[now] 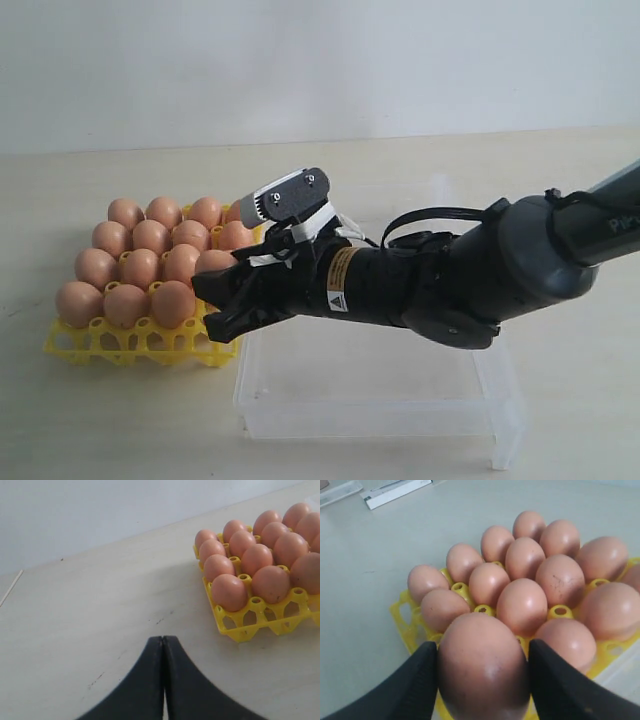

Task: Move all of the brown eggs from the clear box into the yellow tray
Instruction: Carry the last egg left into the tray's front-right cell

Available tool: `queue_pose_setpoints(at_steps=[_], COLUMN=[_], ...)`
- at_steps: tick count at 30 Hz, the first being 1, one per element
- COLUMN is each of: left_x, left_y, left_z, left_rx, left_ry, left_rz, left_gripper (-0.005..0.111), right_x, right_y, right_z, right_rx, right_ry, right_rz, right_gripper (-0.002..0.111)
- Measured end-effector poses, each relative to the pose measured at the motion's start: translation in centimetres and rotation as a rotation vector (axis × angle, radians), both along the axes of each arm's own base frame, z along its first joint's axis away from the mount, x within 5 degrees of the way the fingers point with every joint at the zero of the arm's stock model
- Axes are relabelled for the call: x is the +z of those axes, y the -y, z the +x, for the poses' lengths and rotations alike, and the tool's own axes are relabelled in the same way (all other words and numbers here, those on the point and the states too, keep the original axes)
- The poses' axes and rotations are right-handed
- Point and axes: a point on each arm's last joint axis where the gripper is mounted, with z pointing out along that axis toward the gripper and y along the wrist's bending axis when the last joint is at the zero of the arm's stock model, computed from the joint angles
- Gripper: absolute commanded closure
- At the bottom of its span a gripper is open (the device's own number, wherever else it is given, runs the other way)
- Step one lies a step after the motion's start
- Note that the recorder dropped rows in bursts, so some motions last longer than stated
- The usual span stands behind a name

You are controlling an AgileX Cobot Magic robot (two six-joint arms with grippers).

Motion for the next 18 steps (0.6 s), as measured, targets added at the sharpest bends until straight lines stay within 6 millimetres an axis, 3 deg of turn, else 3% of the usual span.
queue_pose_setpoints(at_steps=[18], left_x=[0.0], left_y=[0.0], left_z=[0.0], left_rx=[0.000], left_ry=[0.000], left_rz=[0.000], left_gripper=[0.107], right_x=[-1.8], right_y=[-1.5], right_z=[1.4], right_rx=[0.005], right_ry=[-0.031], right_rz=[0.045], right_gripper=[0.108])
